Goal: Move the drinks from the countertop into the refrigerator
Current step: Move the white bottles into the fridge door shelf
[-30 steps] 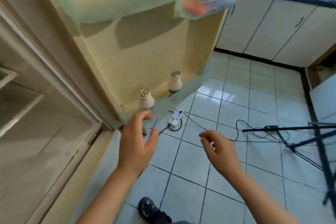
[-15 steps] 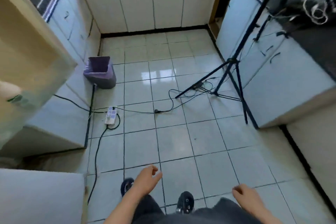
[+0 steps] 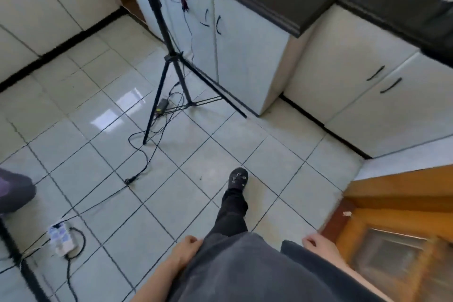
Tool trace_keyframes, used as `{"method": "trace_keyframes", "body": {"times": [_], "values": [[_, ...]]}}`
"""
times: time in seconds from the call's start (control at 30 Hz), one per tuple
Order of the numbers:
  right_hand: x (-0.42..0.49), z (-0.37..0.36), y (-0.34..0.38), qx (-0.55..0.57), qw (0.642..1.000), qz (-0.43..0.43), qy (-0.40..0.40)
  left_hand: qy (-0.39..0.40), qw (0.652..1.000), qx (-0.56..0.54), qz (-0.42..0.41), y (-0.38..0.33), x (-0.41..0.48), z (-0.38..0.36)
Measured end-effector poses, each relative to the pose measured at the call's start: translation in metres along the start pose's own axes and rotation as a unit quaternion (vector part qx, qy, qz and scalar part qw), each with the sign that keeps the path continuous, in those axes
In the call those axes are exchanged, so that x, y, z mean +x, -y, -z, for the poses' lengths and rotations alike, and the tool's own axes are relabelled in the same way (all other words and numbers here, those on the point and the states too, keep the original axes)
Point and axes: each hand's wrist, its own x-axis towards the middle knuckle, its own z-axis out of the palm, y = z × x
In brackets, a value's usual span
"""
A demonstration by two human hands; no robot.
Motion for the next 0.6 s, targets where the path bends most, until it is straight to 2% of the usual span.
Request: {"method": "trace_keyframes", "body": {"times": [0.17,0.4,0.6], "values": [[0.028,0.074,0.022,0.085,0.995,-0.039,-0.030,0.011,0.993,0.102,-0.054,-0.123,0.065,0.069],[0.064,0.163,0.051,0.220,0.967,-0.049,-0.120,-0.038,0.967,0.216,-0.130,-0.311,0.138,0.159],[0.094,0.196,0.035,0.301,0.940,-0.117,-0.110,-0.049,0.956,0.248,-0.151,-0.433,0.168,0.162]]}}
